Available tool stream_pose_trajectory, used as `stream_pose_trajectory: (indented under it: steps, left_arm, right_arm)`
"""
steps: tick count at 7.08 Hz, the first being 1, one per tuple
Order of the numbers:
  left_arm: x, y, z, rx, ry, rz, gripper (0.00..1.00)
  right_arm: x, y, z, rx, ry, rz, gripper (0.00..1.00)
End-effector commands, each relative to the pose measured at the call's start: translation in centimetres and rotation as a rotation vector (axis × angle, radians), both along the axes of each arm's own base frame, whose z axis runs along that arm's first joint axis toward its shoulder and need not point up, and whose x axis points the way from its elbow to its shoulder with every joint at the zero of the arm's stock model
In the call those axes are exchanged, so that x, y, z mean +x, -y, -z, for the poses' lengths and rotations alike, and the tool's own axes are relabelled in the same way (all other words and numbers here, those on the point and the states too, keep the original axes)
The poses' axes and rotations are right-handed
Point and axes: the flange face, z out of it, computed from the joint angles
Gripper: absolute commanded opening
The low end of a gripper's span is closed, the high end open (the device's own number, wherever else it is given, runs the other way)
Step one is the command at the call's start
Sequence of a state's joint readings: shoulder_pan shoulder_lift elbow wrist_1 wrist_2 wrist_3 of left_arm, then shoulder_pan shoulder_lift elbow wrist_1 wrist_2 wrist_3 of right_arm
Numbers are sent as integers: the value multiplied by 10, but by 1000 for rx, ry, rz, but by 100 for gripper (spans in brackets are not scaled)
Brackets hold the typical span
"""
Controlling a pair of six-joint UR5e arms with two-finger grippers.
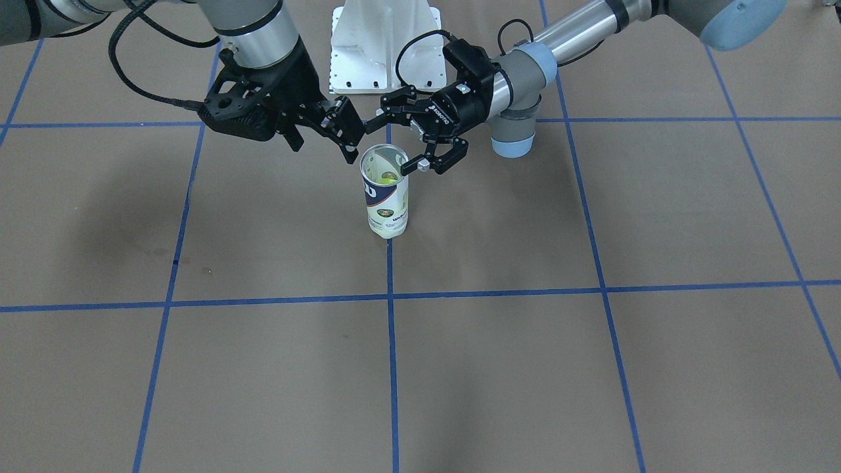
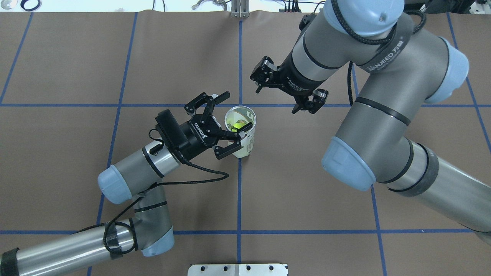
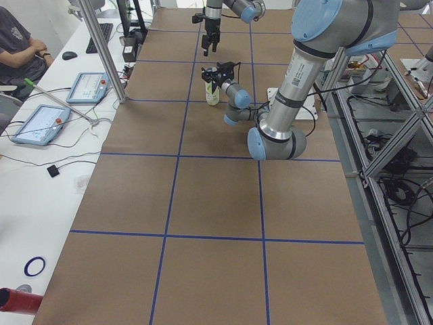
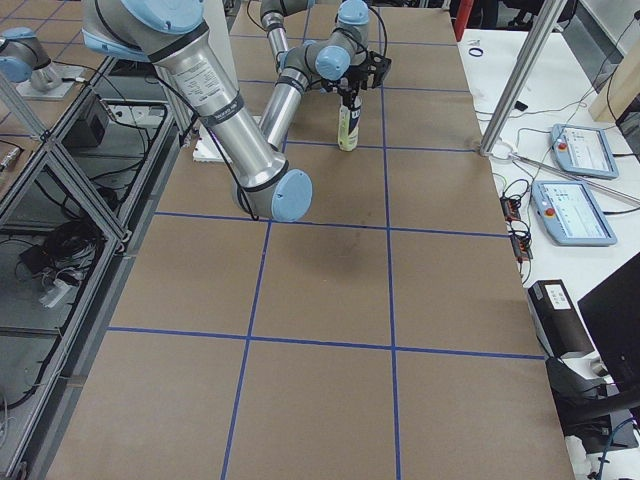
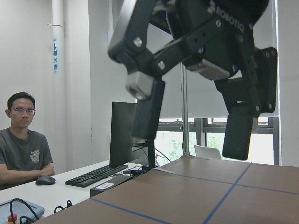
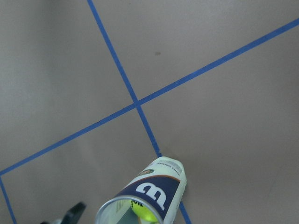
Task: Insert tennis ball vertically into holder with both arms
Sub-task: 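Open the left gripper off the can while the right gripper withdraws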
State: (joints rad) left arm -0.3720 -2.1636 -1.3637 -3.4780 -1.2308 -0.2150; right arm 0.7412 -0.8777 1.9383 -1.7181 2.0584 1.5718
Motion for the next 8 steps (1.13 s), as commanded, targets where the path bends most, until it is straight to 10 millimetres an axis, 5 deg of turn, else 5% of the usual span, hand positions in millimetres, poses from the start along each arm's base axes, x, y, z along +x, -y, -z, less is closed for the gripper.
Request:
stream_pose_trajectory:
  steps: [1,4,5,6,8]
  left_arm:
    - [-49,14,-37,-43,77,51,99]
    - [-99,64,-104,-326,112,247,99]
    - [-121,70,-143,-374,171,274,99]
    - [-135,82,-161,-444,172,274,99]
    - [-146,112,-176,-599,199,265,99]
  right_arm:
    - [24,16,-29,24,-34,15,100]
    - [46,32,-54,45,-70,12,100]
    - [64,43,-79,84,-113,32,100]
    - [86,58,-113,148,-170,73,100]
    - [130,97,-170,193,-258,126,100]
